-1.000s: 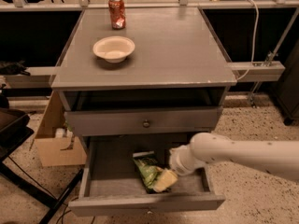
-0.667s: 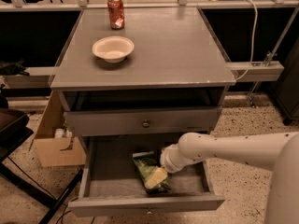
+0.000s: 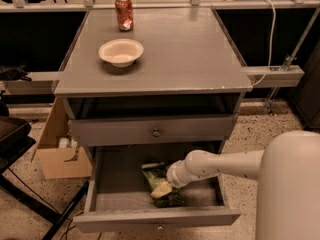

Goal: Pick green jalapeno chip bag from middle drawer and place on counter

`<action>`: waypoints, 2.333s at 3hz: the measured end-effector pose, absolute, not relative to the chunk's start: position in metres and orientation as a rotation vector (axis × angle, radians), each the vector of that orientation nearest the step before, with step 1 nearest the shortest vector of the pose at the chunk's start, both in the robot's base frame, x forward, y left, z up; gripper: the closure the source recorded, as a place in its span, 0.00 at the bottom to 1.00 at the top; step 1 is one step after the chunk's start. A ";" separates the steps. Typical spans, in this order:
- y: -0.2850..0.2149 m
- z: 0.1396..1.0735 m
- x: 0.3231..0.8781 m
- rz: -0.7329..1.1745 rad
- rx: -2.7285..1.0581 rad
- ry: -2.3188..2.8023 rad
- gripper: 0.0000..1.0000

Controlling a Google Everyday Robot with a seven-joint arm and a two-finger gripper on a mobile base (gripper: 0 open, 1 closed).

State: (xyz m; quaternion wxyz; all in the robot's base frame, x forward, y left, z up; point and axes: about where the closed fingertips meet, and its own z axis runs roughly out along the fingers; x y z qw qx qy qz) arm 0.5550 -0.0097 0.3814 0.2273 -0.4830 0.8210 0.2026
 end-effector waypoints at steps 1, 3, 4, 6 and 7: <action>-0.008 0.372 0.553 0.573 -1.325 2.270 0.42; -0.012 0.430 0.504 0.630 -1.369 2.215 0.89; -0.046 0.524 0.480 0.618 -1.386 2.154 1.00; -0.128 0.739 0.509 0.395 -1.366 2.123 1.00; -0.157 0.826 0.524 0.327 -1.353 2.134 1.00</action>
Offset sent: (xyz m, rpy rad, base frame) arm -0.0261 0.0044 0.0168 0.0323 -0.0024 0.0235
